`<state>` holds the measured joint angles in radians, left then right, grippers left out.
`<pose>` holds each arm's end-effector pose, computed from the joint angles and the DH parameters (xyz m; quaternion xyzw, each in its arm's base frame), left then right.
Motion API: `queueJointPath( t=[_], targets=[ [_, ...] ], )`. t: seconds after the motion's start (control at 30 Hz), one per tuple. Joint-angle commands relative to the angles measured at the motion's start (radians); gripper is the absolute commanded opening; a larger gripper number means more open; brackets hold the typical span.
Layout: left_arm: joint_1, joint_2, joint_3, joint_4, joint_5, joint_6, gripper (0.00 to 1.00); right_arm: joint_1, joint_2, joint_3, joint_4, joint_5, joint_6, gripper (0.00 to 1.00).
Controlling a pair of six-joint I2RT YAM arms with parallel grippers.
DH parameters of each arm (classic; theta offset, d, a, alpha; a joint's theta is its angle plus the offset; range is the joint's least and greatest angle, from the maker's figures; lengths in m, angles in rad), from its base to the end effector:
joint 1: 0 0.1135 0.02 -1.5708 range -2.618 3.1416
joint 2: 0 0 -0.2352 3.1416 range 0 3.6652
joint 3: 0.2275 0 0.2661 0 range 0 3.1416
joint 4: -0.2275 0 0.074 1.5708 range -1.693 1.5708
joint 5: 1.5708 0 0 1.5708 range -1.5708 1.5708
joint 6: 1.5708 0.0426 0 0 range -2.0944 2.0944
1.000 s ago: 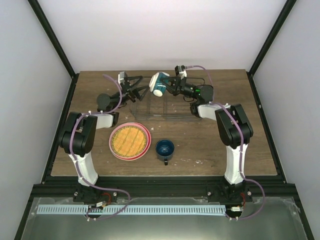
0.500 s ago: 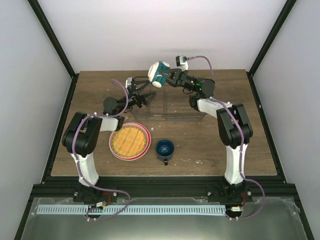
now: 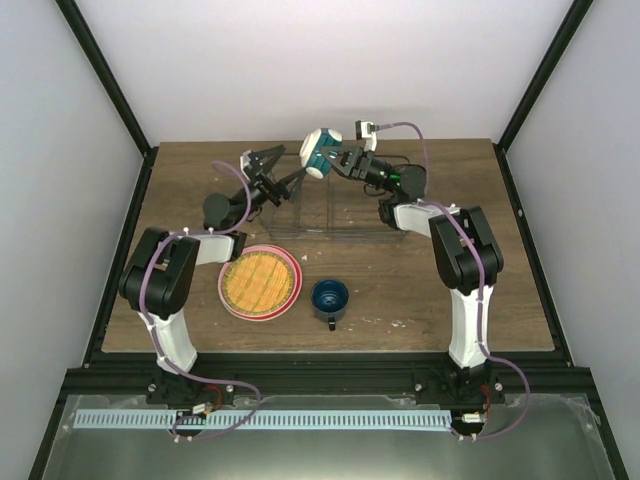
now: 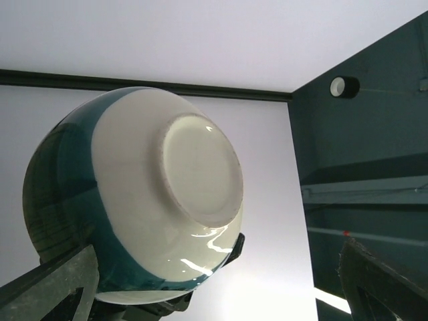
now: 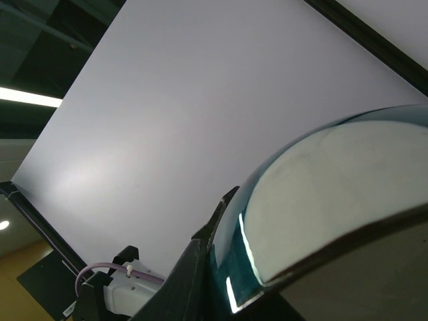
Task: Load the mixed dishes into the dish rack
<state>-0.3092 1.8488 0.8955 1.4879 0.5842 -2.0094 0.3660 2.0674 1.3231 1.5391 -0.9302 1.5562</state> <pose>0.3528 -0.1374 0.2189 -0.1912 0.5009 -0.8196 0.2021 0.3922 0.1869 0.2598 -0.1542 0.5128 0.7754 0.3346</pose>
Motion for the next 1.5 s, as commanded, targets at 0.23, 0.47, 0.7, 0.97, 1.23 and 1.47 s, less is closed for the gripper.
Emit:
queueJointPath(
  t=[0.23,0.47,0.7,0.97,1.23,1.47],
  targets=[
    [0.025,-0.048,-0.030,0.111,-0.011,0.015,1.00,-0.065,-0.138,-0.101,0.086,-0.076,-0.222,0.03],
    [0.129,-0.155,-0.024,-0.105,0.156,0.209,1.00,-0.077,-0.399,-0.038,-0.824,-0.111,-0.816,0.04],
    [0.171,-0.282,0.125,-0.810,0.294,0.730,1.00,-0.073,-0.438,0.222,-1.624,0.079,-1.203,0.04],
    [0.173,-0.357,0.341,-1.616,0.128,1.331,1.00,-0.022,-0.450,0.288,-2.160,0.352,-1.318,0.05],
    [0.171,-0.397,0.473,-1.997,-0.167,1.609,1.00,0.083,-0.483,0.284,-2.385,0.522,-1.276,0.06],
    [0.171,-0.433,0.446,-2.021,-0.194,1.632,1.00,0.191,-0.497,0.243,-2.525,0.592,-1.226,0.06]
  ],
)
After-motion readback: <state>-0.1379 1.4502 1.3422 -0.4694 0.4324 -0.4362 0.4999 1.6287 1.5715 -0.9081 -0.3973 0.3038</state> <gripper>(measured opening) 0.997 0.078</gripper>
